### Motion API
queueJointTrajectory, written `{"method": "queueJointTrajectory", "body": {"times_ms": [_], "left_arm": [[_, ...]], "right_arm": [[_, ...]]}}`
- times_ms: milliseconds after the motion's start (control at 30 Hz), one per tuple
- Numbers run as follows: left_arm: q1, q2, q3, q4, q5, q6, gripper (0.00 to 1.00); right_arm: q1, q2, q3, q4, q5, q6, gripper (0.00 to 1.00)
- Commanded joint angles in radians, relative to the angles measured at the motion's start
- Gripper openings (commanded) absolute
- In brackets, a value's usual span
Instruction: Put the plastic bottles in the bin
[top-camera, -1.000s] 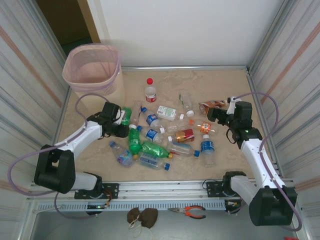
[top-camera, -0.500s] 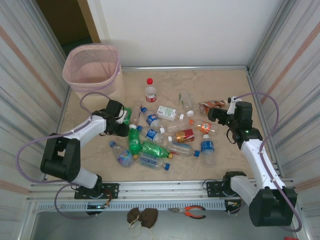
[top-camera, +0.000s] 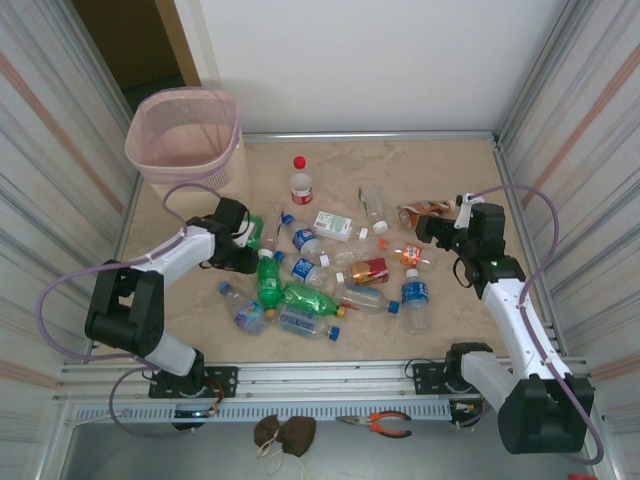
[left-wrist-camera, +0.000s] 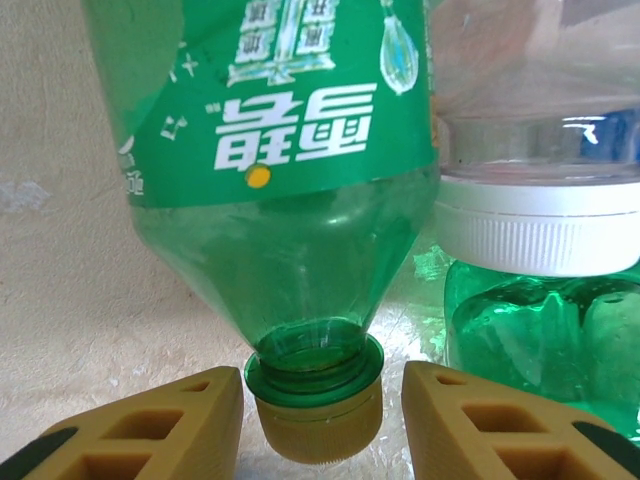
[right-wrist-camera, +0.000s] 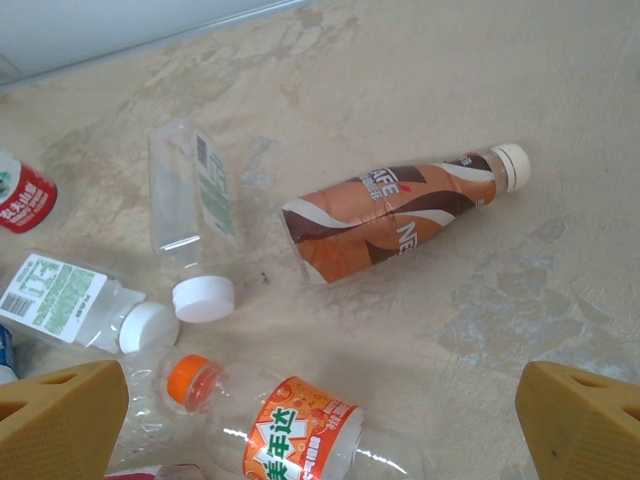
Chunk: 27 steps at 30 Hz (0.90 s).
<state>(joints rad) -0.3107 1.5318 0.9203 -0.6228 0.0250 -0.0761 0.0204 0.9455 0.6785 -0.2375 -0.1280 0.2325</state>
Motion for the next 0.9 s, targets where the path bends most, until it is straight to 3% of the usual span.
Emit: {"method": "queueJointTrajectory", "body": {"times_ms": [0, 500, 867], "left_arm": [[-0.006, 0.023, 0.026, -0.050, 0.013, -0.008, 0.46], [-0.005, 0.022, 0.037, -0.065, 0.009, -0.005, 0.31], [-0.010, -0.244, 0.032, -0.212, 0.010, -0.033, 0.26]], "right_arm": [[0.003, -0.029, 0.013, -0.007, 0.007, 0.021, 0.98], [0.004, -0.051, 0.012, -0.012, 0.019, 0.019, 0.98], [0.003, -0.074, 0.022, -0.021, 0.017, 0.021, 0.99]]}}
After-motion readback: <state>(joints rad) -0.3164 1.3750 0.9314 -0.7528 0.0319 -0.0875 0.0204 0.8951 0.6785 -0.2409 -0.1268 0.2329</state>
